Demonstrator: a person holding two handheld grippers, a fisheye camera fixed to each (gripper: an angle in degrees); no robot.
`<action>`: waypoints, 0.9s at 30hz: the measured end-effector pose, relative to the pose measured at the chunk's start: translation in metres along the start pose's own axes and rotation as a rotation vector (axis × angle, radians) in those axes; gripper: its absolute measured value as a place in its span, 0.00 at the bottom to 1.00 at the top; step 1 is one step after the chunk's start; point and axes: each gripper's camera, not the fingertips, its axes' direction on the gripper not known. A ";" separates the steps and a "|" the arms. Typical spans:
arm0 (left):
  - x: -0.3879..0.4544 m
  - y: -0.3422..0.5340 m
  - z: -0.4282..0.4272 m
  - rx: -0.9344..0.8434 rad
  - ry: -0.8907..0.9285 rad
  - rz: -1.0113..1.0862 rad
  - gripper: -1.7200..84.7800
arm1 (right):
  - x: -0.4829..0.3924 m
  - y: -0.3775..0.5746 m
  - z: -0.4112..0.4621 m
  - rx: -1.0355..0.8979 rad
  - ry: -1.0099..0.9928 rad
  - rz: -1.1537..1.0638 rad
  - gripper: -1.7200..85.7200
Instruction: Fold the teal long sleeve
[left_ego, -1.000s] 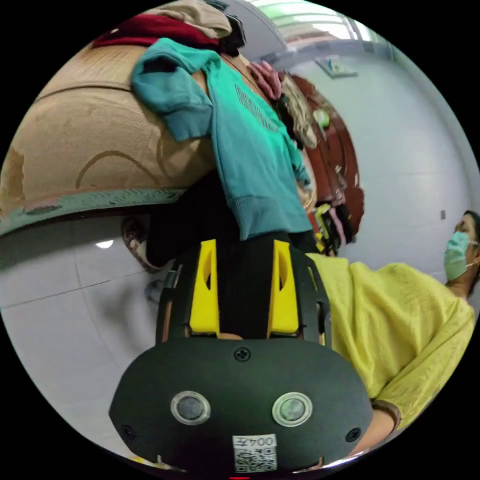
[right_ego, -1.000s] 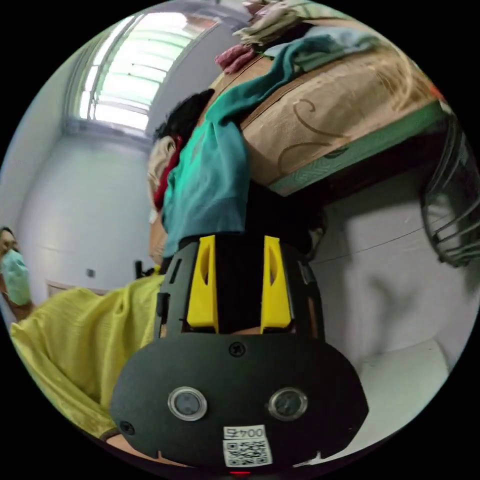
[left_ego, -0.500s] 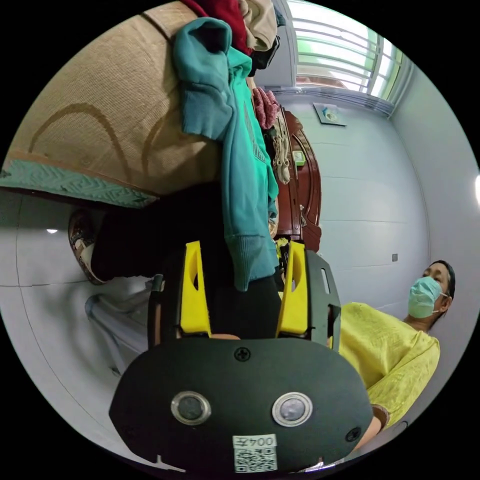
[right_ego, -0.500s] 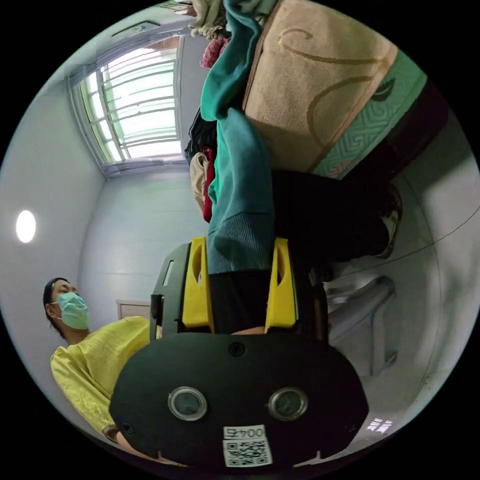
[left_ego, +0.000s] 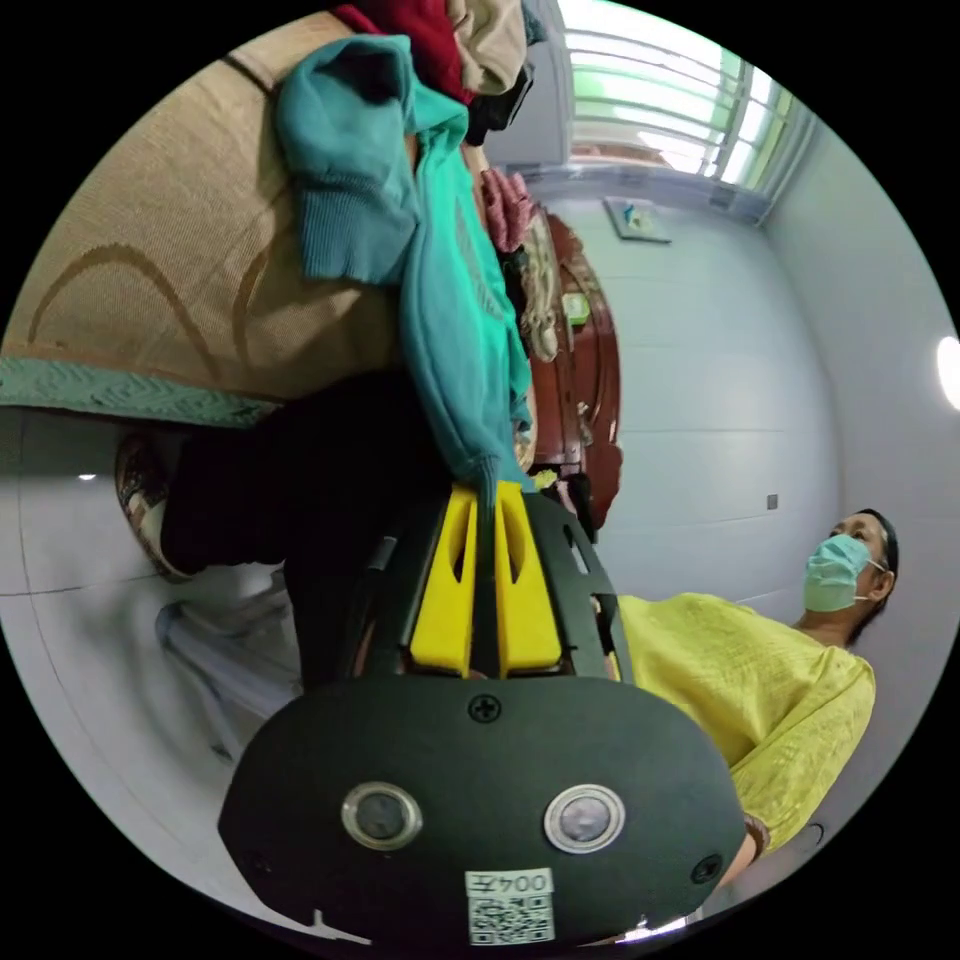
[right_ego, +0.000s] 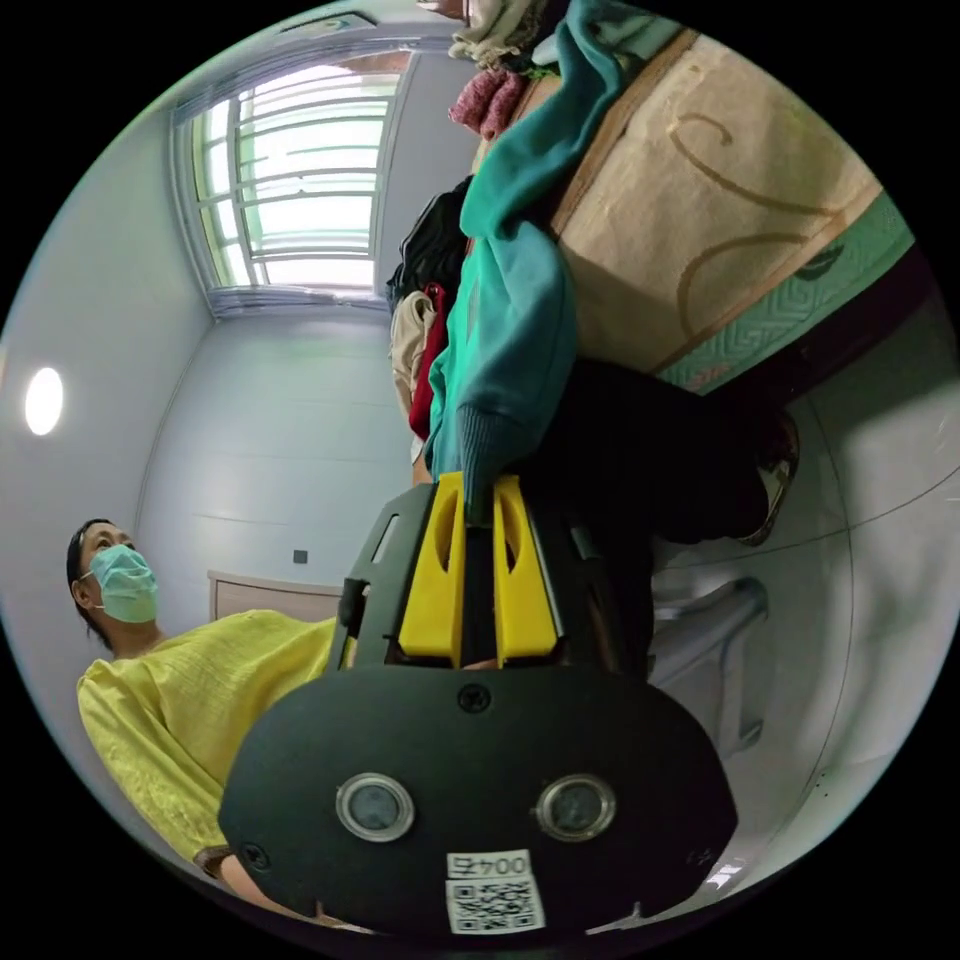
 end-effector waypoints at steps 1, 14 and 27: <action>0.002 0.002 -0.005 0.024 0.019 0.010 0.07 | -0.011 0.000 -0.001 0.033 0.012 -0.017 0.08; 0.183 0.041 -0.088 0.338 -0.004 0.440 0.05 | -0.206 0.001 -0.002 0.288 -0.070 -0.446 0.06; 0.280 0.021 -0.133 0.392 0.022 0.485 0.05 | -0.316 -0.072 0.084 0.207 -0.036 -0.566 0.06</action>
